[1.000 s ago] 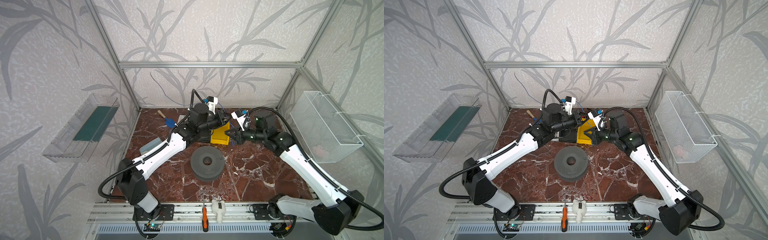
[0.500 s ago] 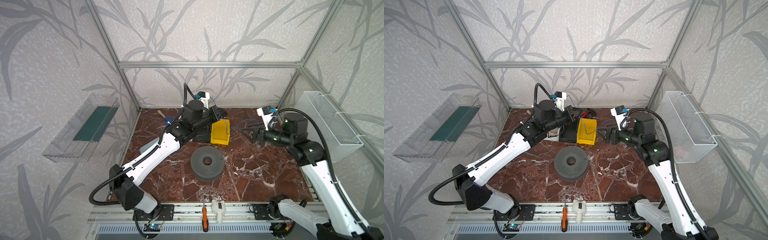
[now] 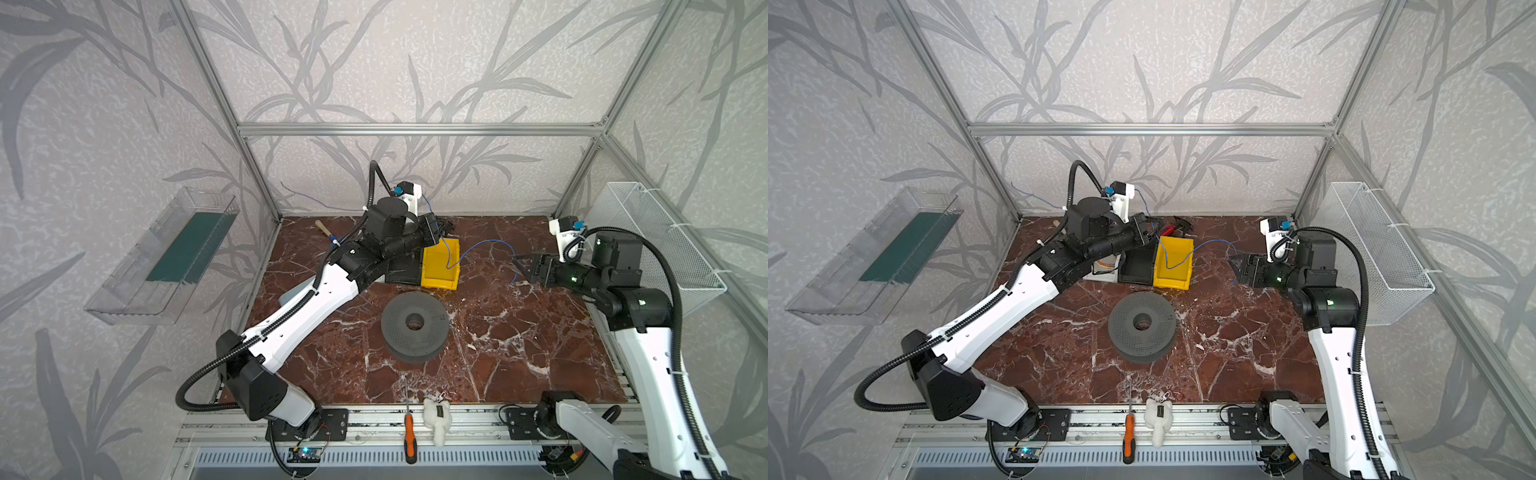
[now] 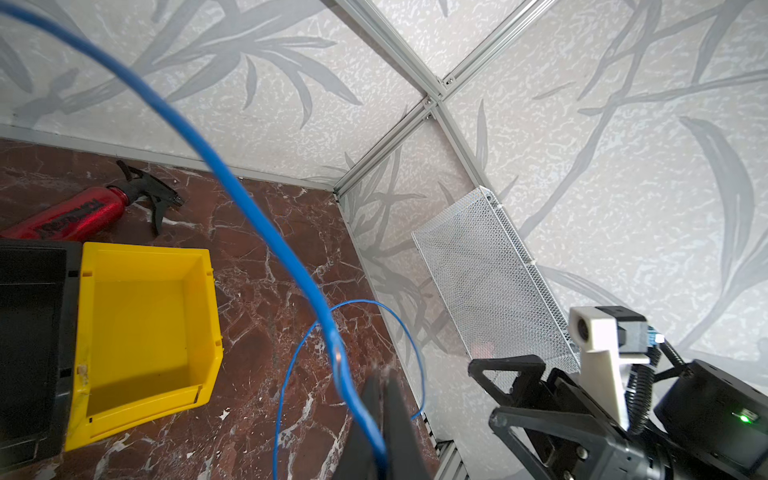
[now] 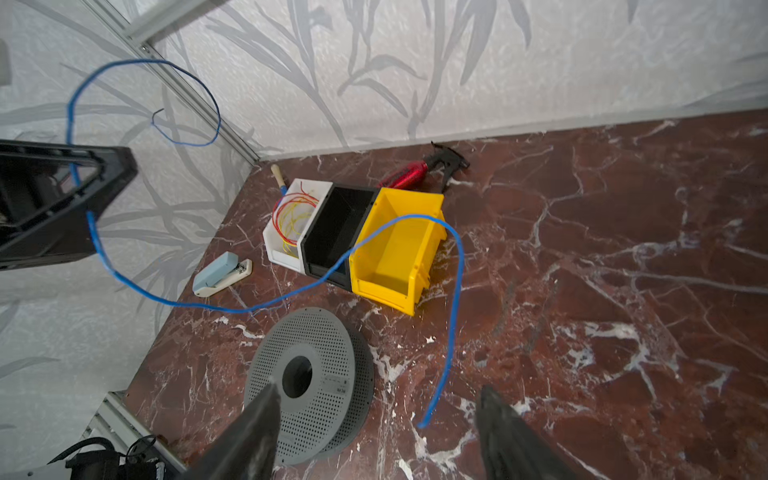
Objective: Wrap the cables
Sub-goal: 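Hold the cable up with the left gripper while the right gripper draws back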
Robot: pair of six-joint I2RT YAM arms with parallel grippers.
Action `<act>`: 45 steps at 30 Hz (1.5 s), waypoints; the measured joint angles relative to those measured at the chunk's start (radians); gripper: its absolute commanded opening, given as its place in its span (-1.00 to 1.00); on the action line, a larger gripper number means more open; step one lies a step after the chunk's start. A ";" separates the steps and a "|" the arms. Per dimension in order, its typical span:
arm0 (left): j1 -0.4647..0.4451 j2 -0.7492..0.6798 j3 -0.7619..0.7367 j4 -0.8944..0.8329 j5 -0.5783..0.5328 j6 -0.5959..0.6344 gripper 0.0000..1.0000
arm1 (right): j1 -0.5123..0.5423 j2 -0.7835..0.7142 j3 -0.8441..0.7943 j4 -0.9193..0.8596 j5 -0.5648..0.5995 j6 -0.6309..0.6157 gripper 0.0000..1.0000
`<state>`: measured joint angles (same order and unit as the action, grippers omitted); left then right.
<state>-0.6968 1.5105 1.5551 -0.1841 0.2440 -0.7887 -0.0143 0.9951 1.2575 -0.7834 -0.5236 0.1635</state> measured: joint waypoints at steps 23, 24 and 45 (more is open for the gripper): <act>0.000 -0.040 0.000 -0.026 0.005 0.027 -1.00 | 0.000 0.100 -0.225 0.213 -0.022 0.070 -1.00; 0.000 -0.047 0.000 -0.033 -0.002 0.031 -1.00 | 0.000 0.108 -0.226 0.218 0.003 0.071 -1.00; -0.035 -0.110 0.069 -0.328 -0.282 0.264 -1.00 | -0.270 0.446 -0.278 0.388 0.196 0.091 -1.00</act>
<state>-0.7315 1.4006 1.6245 -0.5125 -0.0383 -0.5251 -0.2848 1.4414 0.9791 -0.3950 -0.3279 0.2543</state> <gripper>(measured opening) 0.048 0.052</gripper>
